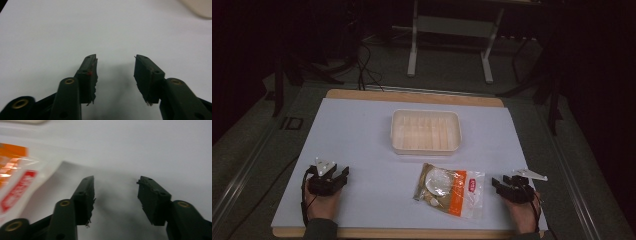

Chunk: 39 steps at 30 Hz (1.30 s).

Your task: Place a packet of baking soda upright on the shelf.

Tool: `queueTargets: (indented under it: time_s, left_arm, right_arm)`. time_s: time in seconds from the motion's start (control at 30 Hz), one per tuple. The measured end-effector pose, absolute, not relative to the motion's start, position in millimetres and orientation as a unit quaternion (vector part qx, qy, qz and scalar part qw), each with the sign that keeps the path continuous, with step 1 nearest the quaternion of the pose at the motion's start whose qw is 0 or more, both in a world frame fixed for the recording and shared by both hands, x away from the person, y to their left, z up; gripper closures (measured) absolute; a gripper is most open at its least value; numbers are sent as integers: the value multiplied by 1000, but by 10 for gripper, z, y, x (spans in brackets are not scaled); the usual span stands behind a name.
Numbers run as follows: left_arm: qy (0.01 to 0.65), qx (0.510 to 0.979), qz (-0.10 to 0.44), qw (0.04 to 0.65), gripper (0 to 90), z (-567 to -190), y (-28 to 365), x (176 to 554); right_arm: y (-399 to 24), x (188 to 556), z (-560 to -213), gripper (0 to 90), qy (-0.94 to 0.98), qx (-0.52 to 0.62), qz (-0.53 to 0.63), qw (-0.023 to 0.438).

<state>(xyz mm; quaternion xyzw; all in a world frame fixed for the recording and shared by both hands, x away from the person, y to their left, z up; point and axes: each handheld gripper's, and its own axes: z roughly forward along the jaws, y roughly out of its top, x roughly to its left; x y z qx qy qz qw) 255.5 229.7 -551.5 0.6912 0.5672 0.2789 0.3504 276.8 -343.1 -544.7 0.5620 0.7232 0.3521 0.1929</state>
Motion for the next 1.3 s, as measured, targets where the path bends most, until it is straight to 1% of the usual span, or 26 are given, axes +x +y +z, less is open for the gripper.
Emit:
queueTargets:
  time_s: [0.07,0.2,0.23,0.27,0.33,0.37,0.4,0.57,0.63,0.67,0.7,0.73,0.77,0.97,1.03,1.1,1.13,1.17,1.2,1.23,1.27,1.3]
  left_arm:
    - [557,696,280,356,551,-5506,2290,2518]
    - [555,700,274,355,561,-5500,2288,2465]
    - [552,709,266,350,573,-5505,2289,2432]
    - [549,710,269,349,574,-5502,2289,2417]
    - [549,710,269,349,575,-5502,2289,2417]
    - [550,708,271,350,567,-5501,2296,2405]
    - [550,708,271,350,561,-5501,2296,2405]
    - [551,706,269,355,555,-5495,2287,2425]
    - [547,710,271,350,551,-5496,2271,2437]
    - [545,712,271,350,551,-5496,2259,2444]
    - [543,714,270,351,551,-5498,2250,2449]
    - [541,715,271,350,549,-5499,2238,2452]
    - [539,717,273,348,549,-5499,2228,2455]
    - [538,721,280,335,533,-5510,2175,2501]
    - [540,721,278,335,533,-5510,2180,2508]
    - [541,720,276,336,533,-5510,2187,2510]
    - [541,720,276,336,532,-5510,2187,2510]
    - [543,720,275,334,530,-5512,2187,2516]
    - [544,720,274,334,530,-5513,2186,2517]
    - [543,720,275,332,530,-5513,2185,2517]
    - [543,721,275,332,530,-5513,2183,2517]
    - [543,721,276,331,530,-5513,2180,2517]
  right_arm:
    - [-3428,2742,-5421,536,724,558,356,194]
    - [-3419,2706,-5358,535,723,549,377,184]
    - [-3404,2675,-5307,544,721,543,395,169]
    - [-3395,2664,-5293,548,722,541,399,166]
    - [-3382,2652,-5275,548,722,539,401,165]
    - [-3357,2627,-5244,578,716,541,415,151]
    - [-3348,2617,-5234,587,715,540,420,146]
    - [-3282,2561,-5206,586,724,523,427,144]
    - [-3255,2535,-5199,576,716,524,443,129]
    - [-3222,2528,-5210,554,711,527,452,110]
    - [-3222,2528,-5210,554,711,527,452,110]
    - [-3188,2534,-5244,544,711,533,449,95]
    - [-3188,2534,-5244,544,711,533,449,95]
    - [-3120,2560,-5424,555,696,556,452,43]
    - [-3079,2561,-5456,573,700,557,445,42]
    - [-3047,2566,-5479,605,703,557,442,27]
    - [-3047,2566,-5479,605,703,557,442,27]
    - [-3015,2569,-5495,670,701,565,436,3]
    - [-3015,2569,-5495,670,701,565,436,3]
    - [-3008,2568,-5496,718,700,567,435,-9]
    - [-3008,2568,-5496,718,700,567,435,-9]
    - [-3009,2570,-5498,741,701,567,432,-18]
